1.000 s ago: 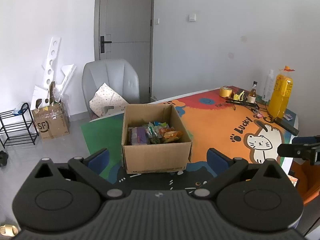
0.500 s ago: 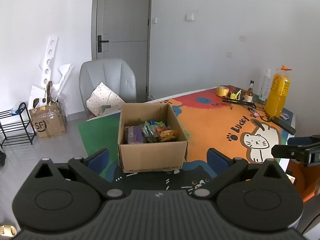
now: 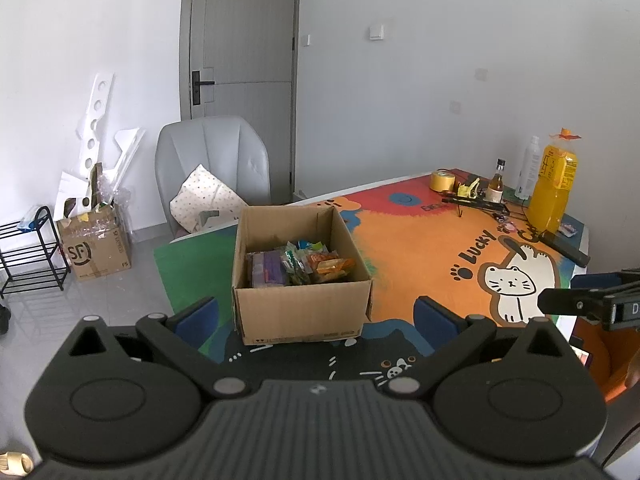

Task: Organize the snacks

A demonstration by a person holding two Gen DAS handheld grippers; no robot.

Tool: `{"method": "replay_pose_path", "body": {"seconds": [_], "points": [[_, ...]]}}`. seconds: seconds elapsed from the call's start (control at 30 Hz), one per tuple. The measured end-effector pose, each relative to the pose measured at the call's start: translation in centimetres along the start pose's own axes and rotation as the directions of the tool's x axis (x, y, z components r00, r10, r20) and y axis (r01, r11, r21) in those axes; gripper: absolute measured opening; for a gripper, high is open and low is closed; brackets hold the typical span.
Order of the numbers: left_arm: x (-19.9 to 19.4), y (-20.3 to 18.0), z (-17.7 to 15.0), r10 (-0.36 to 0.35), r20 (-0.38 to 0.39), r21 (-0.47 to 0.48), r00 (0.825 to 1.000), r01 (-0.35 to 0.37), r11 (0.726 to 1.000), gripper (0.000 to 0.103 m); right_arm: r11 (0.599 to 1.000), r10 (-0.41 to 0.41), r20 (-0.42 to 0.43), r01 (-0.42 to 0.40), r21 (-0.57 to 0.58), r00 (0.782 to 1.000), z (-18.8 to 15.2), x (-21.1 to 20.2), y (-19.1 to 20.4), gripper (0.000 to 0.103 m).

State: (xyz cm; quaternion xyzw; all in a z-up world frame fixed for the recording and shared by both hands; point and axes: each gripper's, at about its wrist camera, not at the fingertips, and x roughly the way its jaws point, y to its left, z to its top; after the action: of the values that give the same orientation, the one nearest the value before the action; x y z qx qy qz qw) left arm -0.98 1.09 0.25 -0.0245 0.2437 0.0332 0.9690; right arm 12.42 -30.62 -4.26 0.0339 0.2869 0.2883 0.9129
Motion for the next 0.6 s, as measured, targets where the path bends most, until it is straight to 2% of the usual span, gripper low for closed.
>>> {"method": "replay_pose_path", "body": {"seconds": [0.6], "points": [[0.00, 0.02, 0.01, 0.005, -0.004, -0.002, 1.000, -0.005, 1.000, 0.103, 1.000, 0.007, 0.000, -0.007, 0.009, 1.000, -0.04, -0.01, -0.24, 0.103]]}}
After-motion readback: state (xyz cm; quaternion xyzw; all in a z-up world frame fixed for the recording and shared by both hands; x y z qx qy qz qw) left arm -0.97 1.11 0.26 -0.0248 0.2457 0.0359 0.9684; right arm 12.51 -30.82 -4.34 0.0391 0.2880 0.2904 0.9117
